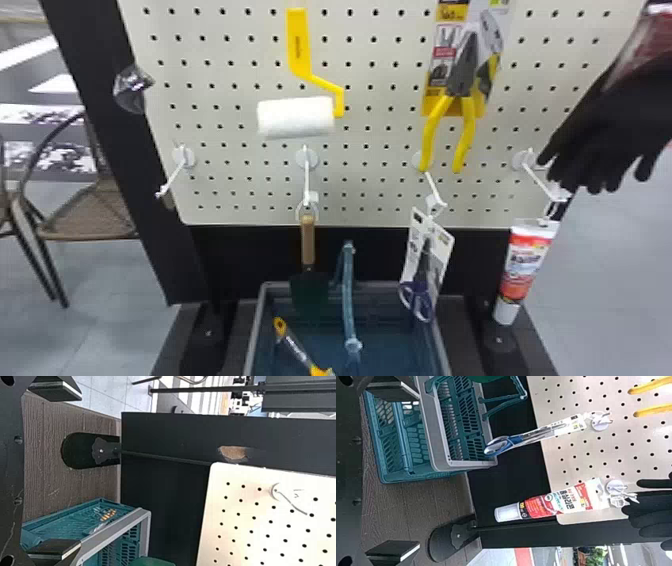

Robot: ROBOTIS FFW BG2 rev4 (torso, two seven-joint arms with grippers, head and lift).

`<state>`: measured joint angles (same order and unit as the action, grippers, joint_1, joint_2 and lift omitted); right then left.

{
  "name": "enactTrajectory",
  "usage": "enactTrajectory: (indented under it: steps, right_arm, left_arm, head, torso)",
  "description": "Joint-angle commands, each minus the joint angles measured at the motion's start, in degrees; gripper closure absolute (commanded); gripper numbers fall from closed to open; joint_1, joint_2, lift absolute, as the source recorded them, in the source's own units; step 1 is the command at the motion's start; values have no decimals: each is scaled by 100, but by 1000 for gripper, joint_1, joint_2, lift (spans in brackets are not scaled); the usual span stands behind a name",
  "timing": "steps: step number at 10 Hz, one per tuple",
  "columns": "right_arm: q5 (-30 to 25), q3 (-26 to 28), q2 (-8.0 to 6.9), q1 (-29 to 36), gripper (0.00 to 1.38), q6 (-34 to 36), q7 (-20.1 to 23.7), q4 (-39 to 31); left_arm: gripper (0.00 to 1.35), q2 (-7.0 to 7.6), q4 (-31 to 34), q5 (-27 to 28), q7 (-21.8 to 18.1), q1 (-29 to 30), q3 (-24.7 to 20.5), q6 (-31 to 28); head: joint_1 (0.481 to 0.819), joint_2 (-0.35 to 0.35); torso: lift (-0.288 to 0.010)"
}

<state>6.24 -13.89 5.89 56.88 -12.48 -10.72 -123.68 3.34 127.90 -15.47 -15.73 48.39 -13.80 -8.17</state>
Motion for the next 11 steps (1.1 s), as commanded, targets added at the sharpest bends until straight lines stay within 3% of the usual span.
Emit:
enactTrajectory:
  steps: [1,11]
  right_arm:
    - [0,0,0,0,-1,0,0,0]
    - [0,0,0,0,-1,0,0,0]
  left_arm:
    - [-1,0,0,0,0,0,0,0]
    - [-1,0,0,0,0,0,0,0]
  head:
    - [549,0]
    - [549,0]
  torso:
    - [-100]
    - [-100]
